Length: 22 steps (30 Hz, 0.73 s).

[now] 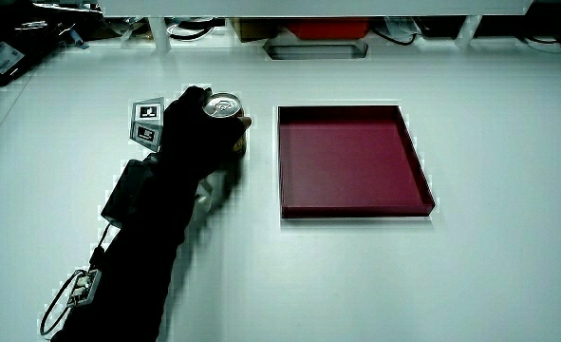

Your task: Place red bull on desk

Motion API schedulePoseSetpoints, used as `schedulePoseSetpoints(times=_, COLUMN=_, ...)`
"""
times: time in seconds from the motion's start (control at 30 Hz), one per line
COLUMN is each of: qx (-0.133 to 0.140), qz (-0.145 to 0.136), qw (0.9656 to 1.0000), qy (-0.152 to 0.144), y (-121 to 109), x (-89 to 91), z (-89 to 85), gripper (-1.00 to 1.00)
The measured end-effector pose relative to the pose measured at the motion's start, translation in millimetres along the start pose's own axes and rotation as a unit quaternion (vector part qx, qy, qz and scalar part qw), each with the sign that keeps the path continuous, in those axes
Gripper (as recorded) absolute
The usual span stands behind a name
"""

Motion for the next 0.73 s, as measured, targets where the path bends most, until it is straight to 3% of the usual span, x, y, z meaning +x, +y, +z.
schedulePoseSetpoints(times=0.33, qx=-0.016, qz=0.011, qw=0.9997, qy=-0.015, y=-1.2, x=-9.9, z=-1.5, gripper=-0.43)
schedulePoseSetpoints(times=0.5, qx=-0.007, qz=0.052, qw=0.9983, qy=-0.023, y=-21.0, x=-13.4, z=-2.8, gripper=-0.65)
schedulePoseSetpoints(times=0.67, qx=0.006, qz=0.033, qw=0.9983, qy=-0.047, y=-49.0, x=-2.4, z=-4.0, gripper=-0.87)
schedulePoseSetpoints(times=0.7, qx=0.006, qz=0.018, qw=0.9986, qy=-0.049, y=-53.2, x=-2.3, z=-3.7, gripper=-0.91)
schedulePoseSetpoints(times=0.73, qx=0.008, qz=0.022, qw=0.9983, qy=-0.053, y=-59.4, x=2.6, z=-3.9, gripper=-0.96)
